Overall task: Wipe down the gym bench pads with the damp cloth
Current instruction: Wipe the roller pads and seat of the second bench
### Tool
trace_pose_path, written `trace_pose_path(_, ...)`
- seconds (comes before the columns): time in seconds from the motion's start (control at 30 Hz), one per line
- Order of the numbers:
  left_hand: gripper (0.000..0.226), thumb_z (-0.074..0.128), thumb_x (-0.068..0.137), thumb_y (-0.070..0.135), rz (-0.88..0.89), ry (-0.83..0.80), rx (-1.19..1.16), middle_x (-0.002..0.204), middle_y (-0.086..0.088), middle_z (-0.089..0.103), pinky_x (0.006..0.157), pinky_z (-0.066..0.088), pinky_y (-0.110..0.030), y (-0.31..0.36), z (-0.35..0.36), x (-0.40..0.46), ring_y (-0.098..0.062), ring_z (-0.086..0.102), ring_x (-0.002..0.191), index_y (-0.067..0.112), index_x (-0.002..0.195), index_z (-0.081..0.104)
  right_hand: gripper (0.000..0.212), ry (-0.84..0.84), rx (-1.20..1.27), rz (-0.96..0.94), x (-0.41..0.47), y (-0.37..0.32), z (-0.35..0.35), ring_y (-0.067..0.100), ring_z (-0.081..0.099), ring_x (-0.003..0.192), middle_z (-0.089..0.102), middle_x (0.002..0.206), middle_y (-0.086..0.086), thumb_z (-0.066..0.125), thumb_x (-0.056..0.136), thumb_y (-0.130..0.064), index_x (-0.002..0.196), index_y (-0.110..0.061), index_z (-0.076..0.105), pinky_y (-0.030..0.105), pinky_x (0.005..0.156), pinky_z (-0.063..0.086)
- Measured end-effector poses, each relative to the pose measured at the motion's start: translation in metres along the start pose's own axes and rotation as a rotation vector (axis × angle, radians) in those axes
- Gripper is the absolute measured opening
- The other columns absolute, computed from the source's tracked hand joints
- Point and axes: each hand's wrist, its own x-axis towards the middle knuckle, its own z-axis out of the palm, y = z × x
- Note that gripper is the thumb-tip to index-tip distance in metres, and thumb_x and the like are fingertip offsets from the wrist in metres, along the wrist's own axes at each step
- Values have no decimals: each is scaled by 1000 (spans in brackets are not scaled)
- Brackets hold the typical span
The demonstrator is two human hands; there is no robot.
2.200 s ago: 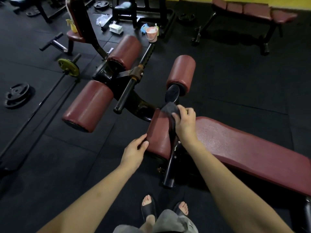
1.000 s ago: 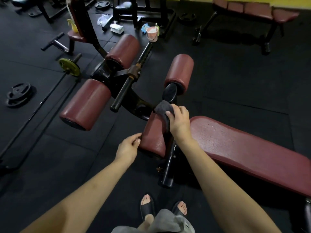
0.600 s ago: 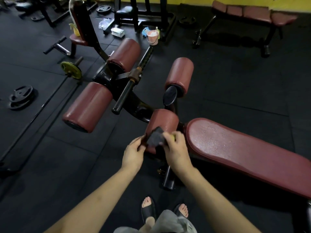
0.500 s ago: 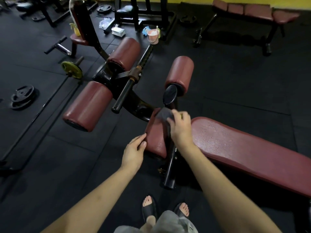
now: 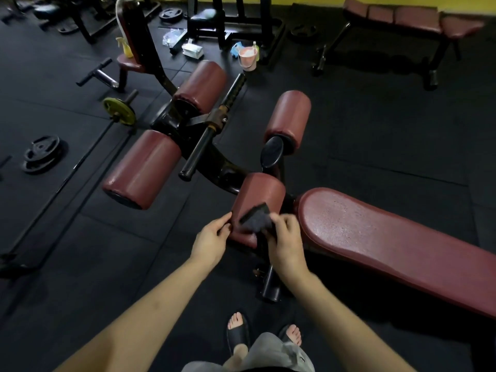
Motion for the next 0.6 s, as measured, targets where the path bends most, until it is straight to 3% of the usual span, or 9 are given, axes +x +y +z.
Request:
trace_pose_path(0.1, 40, 49, 108, 34, -32, -17, 23, 148, 6, 57, 105, 36, -20, 1, -1, 1, -11, 50, 137, 38, 148, 52, 36, 88, -28, 119, 69, 14, -3, 30, 52, 102, 50, 113, 14, 65, 98, -18, 132, -10, 57, 44, 95, 49)
trace_pose_path(0.23, 53, 54, 101, 54, -59, -65, 67, 150, 7, 54, 111, 40, -29, 2, 0, 2, -13, 51, 137, 41, 152, 45, 39, 73, -24, 254, 111, 24, -8, 31, 51, 111, 50, 120, 15, 57, 104, -28, 138, -11, 54, 43, 101, 45)
trace_pose_path(0.37, 53, 58, 101, 49, -77, -51, 33, 150, 7, 55, 107, 40, -26, 0, 4, 5, -13, 52, 136, 40, 151, 47, 39, 69, 75, 179, 61, 15, -4, 23, 54, 104, 52, 116, 12, 64, 100, -23, 135, -8, 57, 34, 98, 46)
trace_pose_path(0.47, 51, 59, 101, 47, -80, -29, 21, 149, 4, 56, 110, 41, -29, 0, 7, 5, -15, 52, 136, 38, 151, 48, 38, 81, 107, 134, 4, 7, 4, 13, 53, 101, 54, 112, 11, 68, 97, -15, 132, -2, 60, 19, 98, 42)
trace_pose_path(0.6, 51, 58, 102, 45, -84, -2, 24, 149, 2, 56, 111, 40, -29, 4, 8, 2, -16, 52, 136, 36, 151, 48, 37, -102, 158, 113, -38, 4, -9, 0, 49, 100, 53, 113, 2, 65, 99, -20, 133, -6, 59, 4, 95, 36)
